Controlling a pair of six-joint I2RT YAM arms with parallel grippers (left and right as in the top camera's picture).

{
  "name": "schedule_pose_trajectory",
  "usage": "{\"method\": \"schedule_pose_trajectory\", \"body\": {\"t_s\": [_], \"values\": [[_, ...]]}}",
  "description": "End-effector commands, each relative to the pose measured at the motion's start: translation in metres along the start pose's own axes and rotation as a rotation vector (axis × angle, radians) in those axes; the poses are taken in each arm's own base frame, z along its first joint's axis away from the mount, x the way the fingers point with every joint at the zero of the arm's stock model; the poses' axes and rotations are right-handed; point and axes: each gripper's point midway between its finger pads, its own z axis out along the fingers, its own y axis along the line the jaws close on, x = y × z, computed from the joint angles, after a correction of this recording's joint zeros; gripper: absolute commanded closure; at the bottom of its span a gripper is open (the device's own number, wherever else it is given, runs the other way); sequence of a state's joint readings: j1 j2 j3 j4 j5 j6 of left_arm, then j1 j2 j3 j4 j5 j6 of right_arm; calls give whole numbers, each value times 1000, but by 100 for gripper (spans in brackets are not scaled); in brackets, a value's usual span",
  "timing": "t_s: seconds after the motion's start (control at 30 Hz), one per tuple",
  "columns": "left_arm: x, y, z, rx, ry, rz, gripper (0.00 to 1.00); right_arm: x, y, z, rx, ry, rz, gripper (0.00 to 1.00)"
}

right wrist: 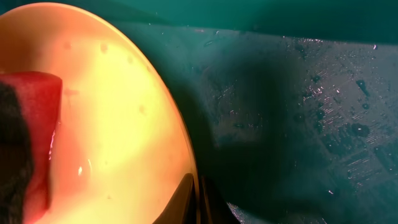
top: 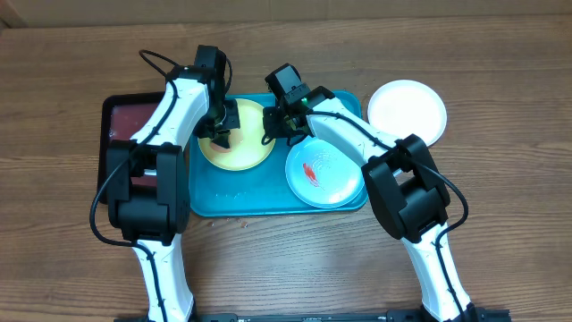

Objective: Clean dirty plates on tray and stack at the side
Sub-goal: 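Scrub the yellow plate with the sponge while the right gripper holds it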

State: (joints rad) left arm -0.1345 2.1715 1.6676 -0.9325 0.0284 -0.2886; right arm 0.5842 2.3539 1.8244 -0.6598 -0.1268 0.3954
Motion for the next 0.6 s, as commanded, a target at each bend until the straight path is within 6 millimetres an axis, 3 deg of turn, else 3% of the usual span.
{"method": "schedule_pose_trajectory", "body": {"t_s": [0.0, 0.13, 0.37, 0.47, 0.57], "values": [[16, -22, 13, 124, 82, 6, 96, 19, -33, 19, 96, 56, 16, 96], [17, -34, 12, 171, 87, 14, 96, 19, -33, 19, 95, 54, 16, 96], [4, -35, 13, 179, 36, 16, 96, 18, -33, 19, 100, 49, 15, 96], [-1, -18, 14, 107, 15, 4, 96, 19, -34, 19, 102, 52, 15, 96], [-6, 20, 15, -81, -15, -11, 96, 20, -35, 19, 105, 59, 16, 96]]}}
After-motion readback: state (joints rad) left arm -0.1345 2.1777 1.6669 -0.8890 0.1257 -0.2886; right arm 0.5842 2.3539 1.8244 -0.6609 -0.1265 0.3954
